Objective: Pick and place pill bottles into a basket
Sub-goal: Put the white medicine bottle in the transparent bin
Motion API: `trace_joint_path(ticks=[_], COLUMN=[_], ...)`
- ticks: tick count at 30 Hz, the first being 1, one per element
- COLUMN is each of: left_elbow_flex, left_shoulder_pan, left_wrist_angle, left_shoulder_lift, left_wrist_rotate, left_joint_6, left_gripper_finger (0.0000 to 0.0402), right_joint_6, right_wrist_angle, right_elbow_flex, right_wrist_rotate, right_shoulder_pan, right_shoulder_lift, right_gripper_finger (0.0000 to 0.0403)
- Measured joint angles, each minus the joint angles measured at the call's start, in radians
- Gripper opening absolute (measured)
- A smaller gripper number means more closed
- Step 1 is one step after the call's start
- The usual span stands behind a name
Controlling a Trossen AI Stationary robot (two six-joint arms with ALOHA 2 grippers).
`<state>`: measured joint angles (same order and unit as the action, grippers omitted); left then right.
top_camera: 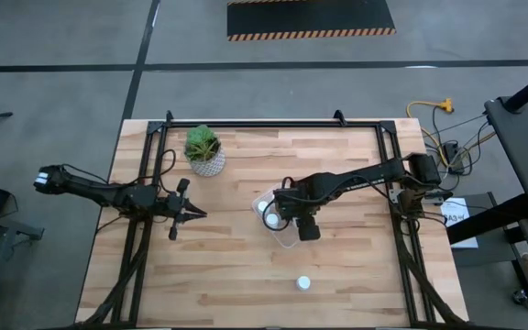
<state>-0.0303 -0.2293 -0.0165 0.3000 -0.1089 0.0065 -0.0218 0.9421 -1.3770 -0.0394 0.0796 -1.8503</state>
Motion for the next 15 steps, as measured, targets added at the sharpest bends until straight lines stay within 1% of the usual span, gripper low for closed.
trace_joint_path(ticks=[4, 10, 15], left_elbow_flex=[0.000, 0.000, 0.000], left_shoulder_pan=[0.000, 0.000, 0.000], left_wrist_angle=[0.000, 0.000, 0.000], left_shoulder_lift=[-0.002, -0.001, -0.001], left_wrist_rotate=[0.000, 0.000, 0.000], left_joint_6=[-0.001, -0.001, -0.001], left_gripper_finger=[0.0008, 0.0008, 0.0008], right_joint_6=[-0.005, 0.013, 0.019], right_wrist_angle=[0.000, 0.000, -0.002], right_elbow_flex=[0.002, 0.003, 0.003], right_wrist_rotate=[-0.013, -0.018, -0.018], right_shoulder_pan=[0.000, 0.000, 0.000], right_shoulder_lift=[0.000, 0.000, 0.000], right_gripper_finger=[0.0143, 0.0177, 0.0182])
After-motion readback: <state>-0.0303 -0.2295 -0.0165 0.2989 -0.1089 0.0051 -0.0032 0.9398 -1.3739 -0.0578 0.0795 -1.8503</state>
